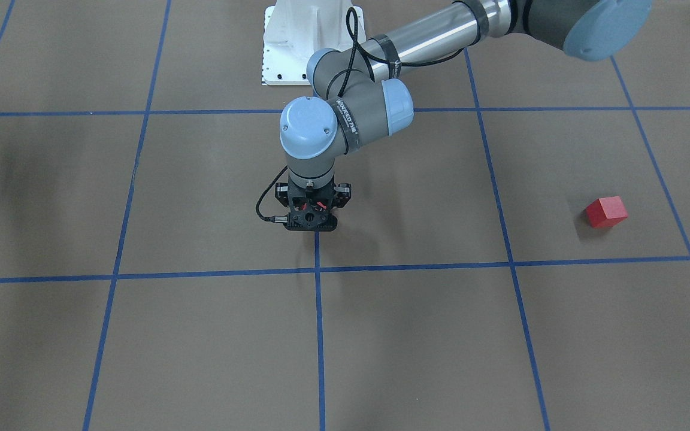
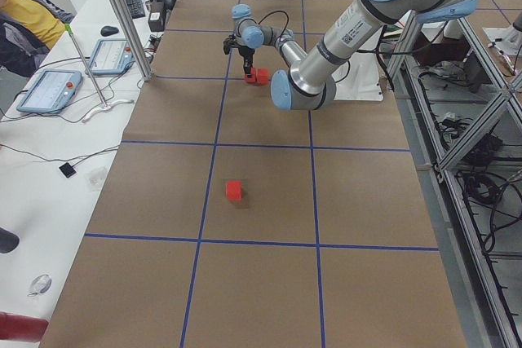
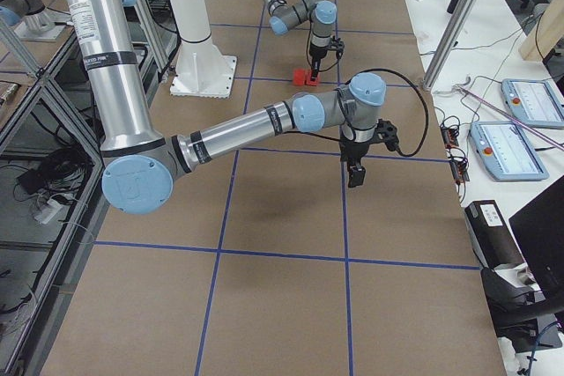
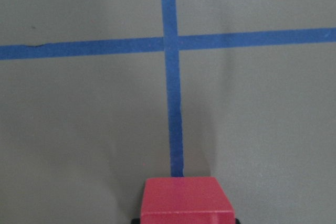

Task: Form red blocks into L shape at center
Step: 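Hold the red cube against the center cube with the left gripper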

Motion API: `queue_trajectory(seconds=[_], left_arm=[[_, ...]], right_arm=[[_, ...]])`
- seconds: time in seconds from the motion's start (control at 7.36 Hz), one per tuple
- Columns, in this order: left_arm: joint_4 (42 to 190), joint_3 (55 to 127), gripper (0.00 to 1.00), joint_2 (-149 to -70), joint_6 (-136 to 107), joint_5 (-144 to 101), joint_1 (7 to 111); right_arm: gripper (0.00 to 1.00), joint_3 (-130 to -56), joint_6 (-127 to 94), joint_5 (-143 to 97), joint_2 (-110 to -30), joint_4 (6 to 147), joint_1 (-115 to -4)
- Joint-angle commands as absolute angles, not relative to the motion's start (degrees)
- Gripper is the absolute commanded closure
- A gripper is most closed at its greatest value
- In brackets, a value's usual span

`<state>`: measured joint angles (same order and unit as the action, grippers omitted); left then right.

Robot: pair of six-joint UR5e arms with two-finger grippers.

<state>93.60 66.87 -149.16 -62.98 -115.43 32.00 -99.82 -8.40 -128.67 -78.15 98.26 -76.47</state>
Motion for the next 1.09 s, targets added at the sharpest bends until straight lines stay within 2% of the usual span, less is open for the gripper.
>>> queue_trajectory(seconds=[0.0, 0.95], left_arm=[[93.6, 67.0, 1.0, -149.2, -63.0, -115.5, 32.0], [93.6, 68.0, 0.93, -148.6, -63.0, -115.5, 31.8]], right_arm=[[0.0, -99.8, -8.4, -128.6, -78.1, 98.3, -76.5], [0.0, -99.8, -8.5, -128.6, -78.0, 98.3, -76.5]])
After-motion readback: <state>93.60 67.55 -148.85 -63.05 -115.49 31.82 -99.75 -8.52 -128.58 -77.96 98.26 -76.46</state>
